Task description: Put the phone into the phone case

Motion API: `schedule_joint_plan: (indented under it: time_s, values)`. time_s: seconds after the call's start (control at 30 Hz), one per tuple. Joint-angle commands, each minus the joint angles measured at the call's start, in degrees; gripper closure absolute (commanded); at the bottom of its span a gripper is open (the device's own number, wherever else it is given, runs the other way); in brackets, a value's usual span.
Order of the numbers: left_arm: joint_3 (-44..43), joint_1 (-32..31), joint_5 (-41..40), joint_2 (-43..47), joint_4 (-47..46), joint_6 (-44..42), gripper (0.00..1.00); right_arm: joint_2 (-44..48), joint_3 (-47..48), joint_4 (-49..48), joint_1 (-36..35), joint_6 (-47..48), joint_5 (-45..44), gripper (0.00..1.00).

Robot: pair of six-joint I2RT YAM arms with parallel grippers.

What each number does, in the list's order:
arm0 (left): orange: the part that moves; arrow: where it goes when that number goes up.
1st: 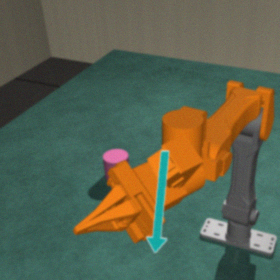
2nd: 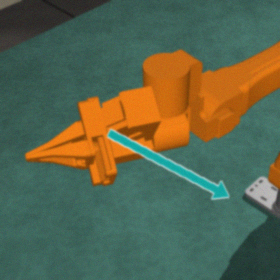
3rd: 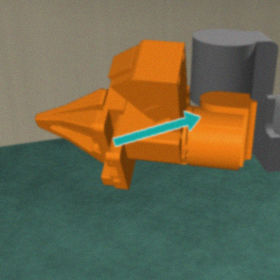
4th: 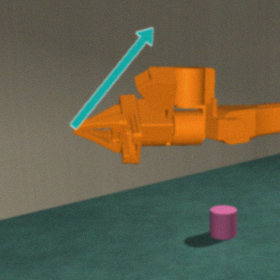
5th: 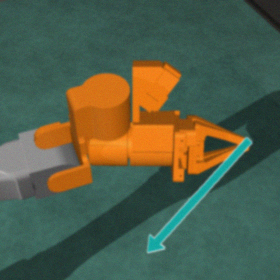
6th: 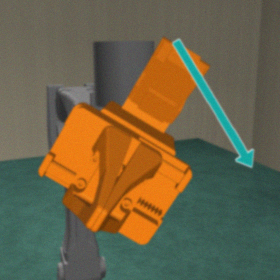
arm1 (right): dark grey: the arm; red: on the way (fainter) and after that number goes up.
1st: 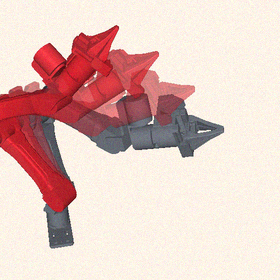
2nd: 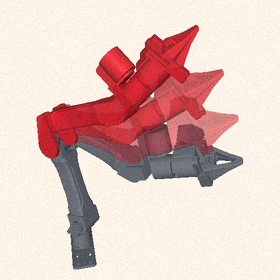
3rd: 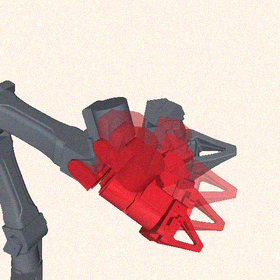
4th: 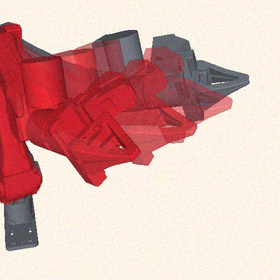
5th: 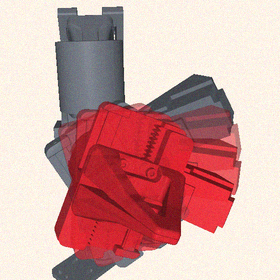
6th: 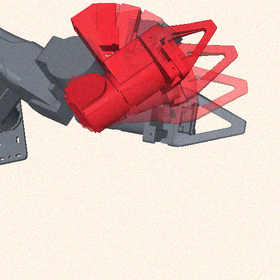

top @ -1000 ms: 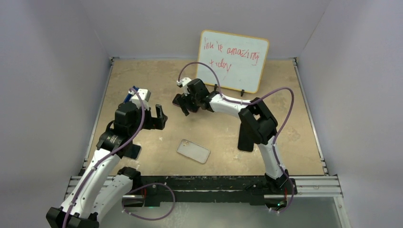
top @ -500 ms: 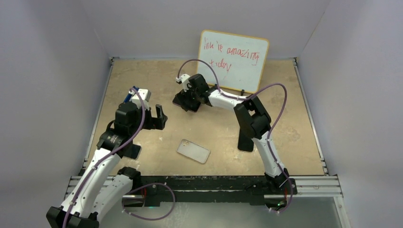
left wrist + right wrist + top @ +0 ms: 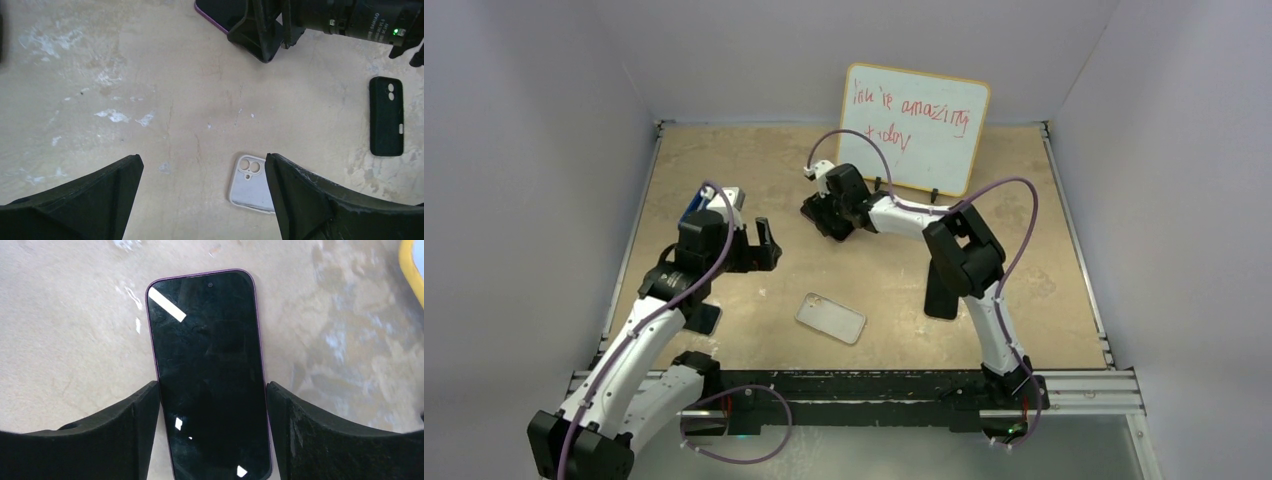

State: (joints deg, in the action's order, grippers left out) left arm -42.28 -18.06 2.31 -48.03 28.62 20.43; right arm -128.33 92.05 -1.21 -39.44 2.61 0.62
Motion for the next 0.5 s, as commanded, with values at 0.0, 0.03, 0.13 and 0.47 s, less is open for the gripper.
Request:
schedule_joint_plan:
  time_s: [0.0,0.03,0.13,0.47]
  values:
    - [0.08,0.13,4.0,-1.94,0.53,9.8,0.01,4.72,-5.67,3.06,0.04,-4.04,-8.11,0.32]
    - [0.03,0.12,5.09,-2.45,0.97,10.65,0.01,5.59,-6.82,3.19,0.01,-5.5,-8.99,0.33]
    - [-1.17,0.09,8.44,-3.46,3.86,10.33,0.0,7.79,-9.04,6.49,-0.02,-11.14,-11.08,0.36]
    - [0.66,0.05,15.44,-1.86,7.37,12.77,0.09,15.46,-18.69,15.41,0.05,-23.7,-15.56,0.42]
